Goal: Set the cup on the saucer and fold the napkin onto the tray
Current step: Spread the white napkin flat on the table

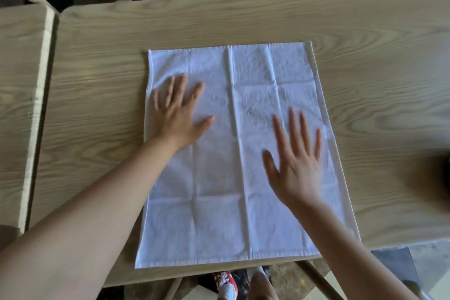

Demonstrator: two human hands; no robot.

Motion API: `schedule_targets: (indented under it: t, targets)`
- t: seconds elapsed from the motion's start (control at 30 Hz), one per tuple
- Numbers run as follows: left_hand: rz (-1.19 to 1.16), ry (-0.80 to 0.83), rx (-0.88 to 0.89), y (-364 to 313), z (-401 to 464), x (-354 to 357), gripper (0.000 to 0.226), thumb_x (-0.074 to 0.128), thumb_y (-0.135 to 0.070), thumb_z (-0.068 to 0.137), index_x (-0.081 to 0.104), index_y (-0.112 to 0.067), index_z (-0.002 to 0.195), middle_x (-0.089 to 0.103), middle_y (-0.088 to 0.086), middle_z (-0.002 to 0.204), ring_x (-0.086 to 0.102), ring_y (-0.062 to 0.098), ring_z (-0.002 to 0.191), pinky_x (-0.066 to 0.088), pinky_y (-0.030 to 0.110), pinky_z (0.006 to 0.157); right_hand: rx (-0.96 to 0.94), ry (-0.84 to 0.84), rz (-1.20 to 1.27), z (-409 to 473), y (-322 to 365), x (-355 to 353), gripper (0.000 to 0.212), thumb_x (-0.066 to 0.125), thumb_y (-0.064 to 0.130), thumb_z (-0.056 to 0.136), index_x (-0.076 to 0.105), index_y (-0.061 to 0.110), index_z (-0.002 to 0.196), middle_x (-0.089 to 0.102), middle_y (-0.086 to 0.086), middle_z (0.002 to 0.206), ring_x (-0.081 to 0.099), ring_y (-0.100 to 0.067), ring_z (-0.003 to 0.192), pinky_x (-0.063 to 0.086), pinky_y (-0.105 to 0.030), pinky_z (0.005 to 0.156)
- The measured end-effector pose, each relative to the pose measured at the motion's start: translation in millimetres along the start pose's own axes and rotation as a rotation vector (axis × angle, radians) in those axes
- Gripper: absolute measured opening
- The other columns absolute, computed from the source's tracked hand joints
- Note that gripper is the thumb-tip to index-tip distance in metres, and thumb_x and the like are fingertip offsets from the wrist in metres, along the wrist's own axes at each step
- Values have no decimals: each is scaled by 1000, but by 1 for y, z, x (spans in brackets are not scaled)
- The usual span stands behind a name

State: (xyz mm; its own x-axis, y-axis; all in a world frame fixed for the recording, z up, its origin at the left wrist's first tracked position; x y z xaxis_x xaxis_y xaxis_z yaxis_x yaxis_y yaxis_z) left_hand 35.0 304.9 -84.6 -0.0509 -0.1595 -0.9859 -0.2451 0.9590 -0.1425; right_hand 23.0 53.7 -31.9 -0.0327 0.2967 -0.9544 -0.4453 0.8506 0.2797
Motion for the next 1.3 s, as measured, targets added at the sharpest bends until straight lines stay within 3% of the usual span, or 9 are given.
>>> schedule_targets:
  t: [0.07, 0.2, 0.27, 0.57, 0.77, 0.9, 1.03, 1.17, 1.3]
  targets:
    - [27, -25, -8, 0, 0, 0, 82, 20, -74, 71, 12, -38, 144, 5, 7, 158, 1, 26, 144, 2, 56, 111, -67, -7, 63, 59, 36, 16, 57, 30, 44, 92, 24, 22, 145, 20, -8, 155, 12, -23, 144, 4, -46, 114]
    - [104, -115, 39, -1, -2, -2, 77, 27, -70, 76, 21, -32, 143, 22, 14, 154, 21, 33, 140, 19, 59, 106, -167, 196, 25, 146, 68, 59, 55, 27, 42, 94, 17, 29, 146, 11, -3, 158, 4, -19, 145, 0, -47, 114]
    - [101, -115, 47, -1, -2, -4, 76, 29, -69, 77, 19, -34, 144, 20, 13, 154, 19, 32, 142, 17, 58, 108, -168, 251, -22, 160, 48, 73, 56, 32, 41, 93, 18, 31, 146, 10, -1, 158, 5, -18, 145, 1, -47, 115]
    - [63, -66, 24, 2, -4, -6, 79, 24, -72, 75, 16, -36, 145, 11, 8, 157, 7, 28, 144, 8, 56, 111, 11, 104, -94, 177, -88, 37, 72, 20, 51, 82, 19, 20, 147, 18, -5, 156, 13, -20, 144, 10, -41, 116]
    - [46, -45, 38, 2, -4, -10, 81, 22, -72, 75, 16, -32, 145, 10, 9, 157, 9, 27, 144, 11, 56, 111, 22, 91, -156, 180, -95, 31, 69, 18, 50, 87, 10, 17, 148, 8, -5, 158, 3, -18, 145, 0, -47, 117]
    - [-39, -241, 45, -7, -24, -30, 75, 27, -60, 85, 17, -19, 146, 17, 14, 155, 20, 23, 142, 22, 59, 108, -123, -31, -73, 127, -68, 1, 62, 25, 44, 94, 12, 18, 148, 11, -9, 157, 6, -25, 145, 2, -51, 114]
    - [-96, -325, 163, -29, -100, -38, 66, 25, -50, 90, 19, -14, 146, 22, 14, 152, 16, 22, 142, 21, 60, 109, -239, 45, -47, 26, -55, -12, 59, 21, 46, 95, 15, 19, 147, 9, -6, 156, 3, -21, 144, -4, -46, 114]
    - [-37, -118, 284, -43, -184, -18, 66, 22, -56, 90, 12, -25, 147, 17, 9, 154, 15, 24, 143, 15, 57, 109, -273, 221, -104, -57, -57, -4, 59, 13, 52, 95, 10, 25, 148, 5, 0, 156, -1, -18, 145, 0, -49, 114]
    - [66, 99, 225, -33, -228, 6, 71, 27, -64, 85, 15, -29, 147, 13, 8, 156, 12, 24, 144, 15, 64, 108, -294, 347, -181, -108, -61, 4, 63, 10, 55, 93, 15, 24, 147, 13, -4, 156, 7, -19, 144, 6, -50, 115]
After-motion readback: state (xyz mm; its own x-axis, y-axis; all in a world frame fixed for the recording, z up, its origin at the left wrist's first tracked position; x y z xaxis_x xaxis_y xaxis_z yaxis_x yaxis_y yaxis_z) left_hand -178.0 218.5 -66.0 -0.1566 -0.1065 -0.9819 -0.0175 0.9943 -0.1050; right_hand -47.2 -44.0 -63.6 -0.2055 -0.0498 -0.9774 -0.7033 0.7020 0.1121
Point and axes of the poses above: each hand's wrist, its own z-axis towards the middle knuckle, its own x-axis out of the palm, y = z × x, the point moved 3 cm from there along z, towards the middle knuckle
